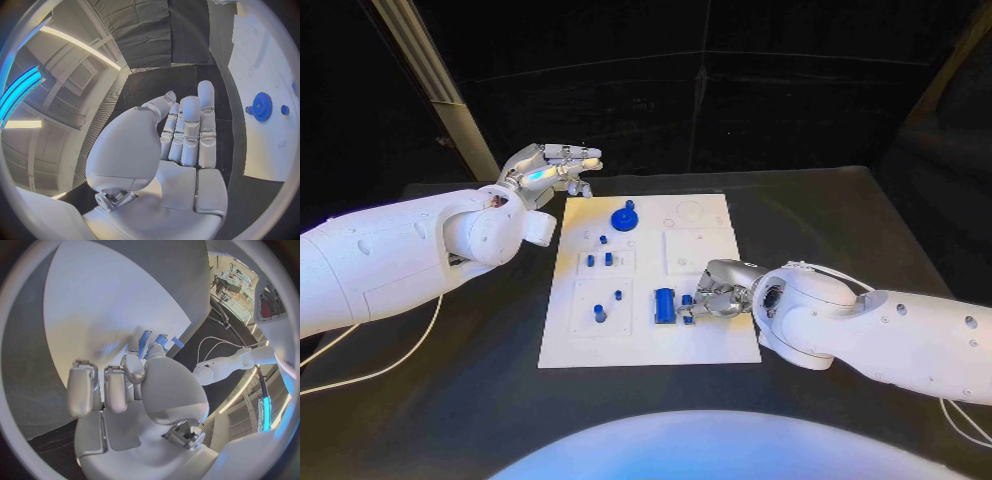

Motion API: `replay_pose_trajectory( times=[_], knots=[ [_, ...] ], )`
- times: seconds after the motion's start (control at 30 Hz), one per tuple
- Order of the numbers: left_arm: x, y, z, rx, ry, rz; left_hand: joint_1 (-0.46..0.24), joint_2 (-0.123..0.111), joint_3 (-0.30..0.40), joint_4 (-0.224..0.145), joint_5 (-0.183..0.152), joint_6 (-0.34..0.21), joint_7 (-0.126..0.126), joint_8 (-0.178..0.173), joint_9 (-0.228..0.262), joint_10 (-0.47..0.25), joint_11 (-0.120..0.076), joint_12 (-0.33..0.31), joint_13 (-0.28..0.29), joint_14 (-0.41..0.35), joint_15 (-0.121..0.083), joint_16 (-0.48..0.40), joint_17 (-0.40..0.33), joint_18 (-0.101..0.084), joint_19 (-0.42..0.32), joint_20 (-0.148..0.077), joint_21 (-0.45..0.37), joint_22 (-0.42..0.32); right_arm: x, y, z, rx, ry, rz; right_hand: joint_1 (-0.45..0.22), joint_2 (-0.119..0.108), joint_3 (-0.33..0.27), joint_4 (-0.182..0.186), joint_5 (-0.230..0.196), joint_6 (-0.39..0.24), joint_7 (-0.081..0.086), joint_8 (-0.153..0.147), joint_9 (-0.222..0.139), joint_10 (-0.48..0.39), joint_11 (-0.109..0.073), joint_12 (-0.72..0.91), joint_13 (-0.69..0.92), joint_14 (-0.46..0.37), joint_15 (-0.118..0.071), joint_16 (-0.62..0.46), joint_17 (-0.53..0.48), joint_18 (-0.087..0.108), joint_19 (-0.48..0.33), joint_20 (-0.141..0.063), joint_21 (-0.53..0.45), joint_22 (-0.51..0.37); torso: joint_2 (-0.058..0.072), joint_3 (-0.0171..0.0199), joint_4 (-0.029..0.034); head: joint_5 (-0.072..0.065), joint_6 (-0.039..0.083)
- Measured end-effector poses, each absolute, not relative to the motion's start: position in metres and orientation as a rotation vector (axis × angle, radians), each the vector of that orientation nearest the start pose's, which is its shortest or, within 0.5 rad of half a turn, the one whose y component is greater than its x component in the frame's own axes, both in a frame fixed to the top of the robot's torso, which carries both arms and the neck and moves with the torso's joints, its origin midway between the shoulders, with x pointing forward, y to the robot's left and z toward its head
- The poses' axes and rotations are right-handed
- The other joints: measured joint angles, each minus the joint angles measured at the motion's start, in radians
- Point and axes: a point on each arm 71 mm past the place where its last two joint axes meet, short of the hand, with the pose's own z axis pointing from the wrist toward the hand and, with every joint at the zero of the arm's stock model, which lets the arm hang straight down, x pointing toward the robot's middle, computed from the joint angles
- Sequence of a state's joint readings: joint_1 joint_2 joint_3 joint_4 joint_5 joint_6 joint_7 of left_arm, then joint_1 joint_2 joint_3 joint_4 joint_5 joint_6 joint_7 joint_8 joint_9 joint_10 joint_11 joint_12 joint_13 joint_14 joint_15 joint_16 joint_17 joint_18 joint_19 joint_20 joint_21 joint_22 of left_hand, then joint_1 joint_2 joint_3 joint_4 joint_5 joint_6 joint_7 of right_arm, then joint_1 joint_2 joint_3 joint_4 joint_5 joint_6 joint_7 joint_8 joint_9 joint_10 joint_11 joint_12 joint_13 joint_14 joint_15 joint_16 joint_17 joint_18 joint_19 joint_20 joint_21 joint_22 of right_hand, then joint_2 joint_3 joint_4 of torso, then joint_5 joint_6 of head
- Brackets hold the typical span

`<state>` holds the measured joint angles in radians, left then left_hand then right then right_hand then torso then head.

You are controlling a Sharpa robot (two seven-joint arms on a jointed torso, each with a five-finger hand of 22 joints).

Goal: Assemble the parts on the task board

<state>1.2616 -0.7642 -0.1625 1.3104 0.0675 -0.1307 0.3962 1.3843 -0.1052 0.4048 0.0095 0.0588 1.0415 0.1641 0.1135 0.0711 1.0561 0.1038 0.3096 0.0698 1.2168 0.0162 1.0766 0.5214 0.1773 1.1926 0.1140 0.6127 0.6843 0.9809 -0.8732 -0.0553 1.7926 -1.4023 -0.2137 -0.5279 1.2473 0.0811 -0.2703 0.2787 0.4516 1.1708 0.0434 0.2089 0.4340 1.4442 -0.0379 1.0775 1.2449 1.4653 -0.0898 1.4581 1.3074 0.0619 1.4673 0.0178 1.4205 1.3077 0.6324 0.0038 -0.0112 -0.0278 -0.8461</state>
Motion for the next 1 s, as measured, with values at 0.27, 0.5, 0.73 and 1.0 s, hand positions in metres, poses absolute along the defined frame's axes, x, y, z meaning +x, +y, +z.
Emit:
replay_pose_trajectory(
  times=[0.27,0.5,0.73,1.0],
  knots=[
    [0.521,0.229,-0.203,-1.137,1.496,-1.551,0.0,0.0,0.0,0.0,0.0,0.0,0.0,0.0,0.0,0.0,0.0,0.0,0.0,0.0,0.0,0.0,0.0,0.0,0.0,0.0,0.0,0.0,0.381,-0.159,-0.273,0.049,2.119,0.533,0.054,0.046,0.048,-0.017,0.087,0.0,-0.007,0.0,0.0,0.003,-0.003,0.006,0.007,0.0,-0.007,0.003,0.0,0.0,-0.001,-0.001,0.0,0.0,0.0,-0.0001,-0.0001,0.0,0.0],
    [0.521,0.229,-0.203,-1.138,1.496,-1.551,0.0,0.0,0.0,0.0,0.0,0.0,0.0,0.0,0.0,0.0,0.0,0.0,0.0,0.0,0.0,0.0,0.0,0.0,0.0,0.0,0.0,-0.001,0.381,-0.159,-0.273,0.053,2.124,0.539,0.07,0.049,0.059,-0.018,0.094,0.0,-0.007,0.0,-0.001,0.005,-0.005,0.006,0.007,0.0,-0.007,0.003,0.0,0.0,-0.004,-0.004,0.0,0.0,0.0,-0.0001,-0.0007,0.001,0.0],
    [0.521,0.229,-0.203,-1.138,1.497,-1.55,0.0,0.0,0.0,0.0,0.0,0.0,0.0,0.0,0.0,0.0,0.0,0.0,0.0,0.0,0.0,0.0,0.0,0.0,0.0,0.0,0.0,-0.001,0.38,-0.162,-0.273,0.058,2.125,0.546,-0.052,-0.001,-0.017,0.01,-0.147,0.007,-0.007,0.0,-0.001,0.009,-0.001,0.005,0.005,0.0,-0.007,0.003,0.0,0.0,-0.004,-0.004,0.0,0.0,0.0,0.0,-0.0008,0.001,0.0],
    [0.521,0.229,-0.203,-1.139,1.498,-1.55,0.0,0.0,0.0,0.0,0.0,0.0,0.0,0.0,0.0,0.0,0.0,0.0,0.0,0.0,0.0,0.0,0.0,0.0,0.0,0.0,0.0,-0.001,0.382,-0.173,-0.271,0.097,2.088,0.576,-0.084,-0.018,-0.048,-0.003,-0.285,-0.017,0.004,-0.017,-0.002,-0.005,0.012,-0.034,-0.015,0.0,-0.007,-0.007,0.0,0.0,-0.004,-0.004,-0.008,0.0,-0.001,-0.0001,-0.0008,0.001,0.002]
  ],
)
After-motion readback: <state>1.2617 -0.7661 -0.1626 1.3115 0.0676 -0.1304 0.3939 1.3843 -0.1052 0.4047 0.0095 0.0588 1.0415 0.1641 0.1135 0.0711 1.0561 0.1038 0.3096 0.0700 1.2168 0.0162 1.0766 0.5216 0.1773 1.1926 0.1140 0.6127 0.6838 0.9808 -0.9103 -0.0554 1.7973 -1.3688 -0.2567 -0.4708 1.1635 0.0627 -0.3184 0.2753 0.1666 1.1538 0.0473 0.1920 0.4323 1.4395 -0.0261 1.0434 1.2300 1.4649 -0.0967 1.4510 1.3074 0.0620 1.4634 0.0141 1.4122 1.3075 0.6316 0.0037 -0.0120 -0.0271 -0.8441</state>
